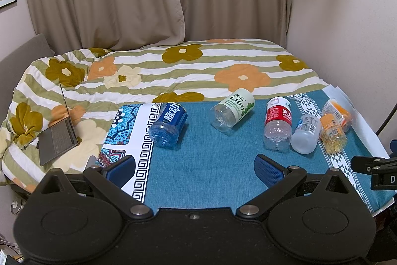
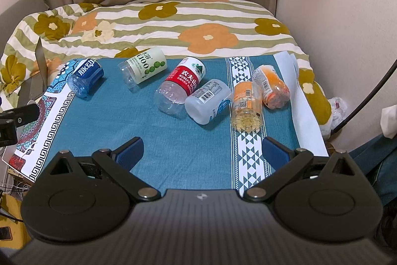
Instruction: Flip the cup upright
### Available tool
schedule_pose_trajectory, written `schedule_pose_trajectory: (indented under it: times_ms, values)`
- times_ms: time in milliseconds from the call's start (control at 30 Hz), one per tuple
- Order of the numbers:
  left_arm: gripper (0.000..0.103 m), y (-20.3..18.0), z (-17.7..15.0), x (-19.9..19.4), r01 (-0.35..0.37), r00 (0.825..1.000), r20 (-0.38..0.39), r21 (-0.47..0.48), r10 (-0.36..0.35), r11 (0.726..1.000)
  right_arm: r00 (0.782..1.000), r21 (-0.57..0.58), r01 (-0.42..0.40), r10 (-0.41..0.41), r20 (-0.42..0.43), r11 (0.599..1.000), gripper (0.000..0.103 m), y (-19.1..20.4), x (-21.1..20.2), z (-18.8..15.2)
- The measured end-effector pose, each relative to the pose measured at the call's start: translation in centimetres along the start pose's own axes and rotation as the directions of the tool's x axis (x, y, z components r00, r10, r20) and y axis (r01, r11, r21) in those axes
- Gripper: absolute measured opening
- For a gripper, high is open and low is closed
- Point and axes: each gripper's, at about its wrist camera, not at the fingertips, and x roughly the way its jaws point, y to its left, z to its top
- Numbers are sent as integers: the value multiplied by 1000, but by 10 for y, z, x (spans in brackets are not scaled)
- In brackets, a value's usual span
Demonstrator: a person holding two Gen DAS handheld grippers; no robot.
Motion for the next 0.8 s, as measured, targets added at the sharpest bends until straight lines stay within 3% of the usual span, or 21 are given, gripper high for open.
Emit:
schedule_pose_trajectory:
  times_ms: [800]
  values:
    - [103, 2, 3, 0, -2, 1000, -4, -1, 2, 1000, 1000, 2, -3, 3, -2, 1000, 103, -3, -2, 1]
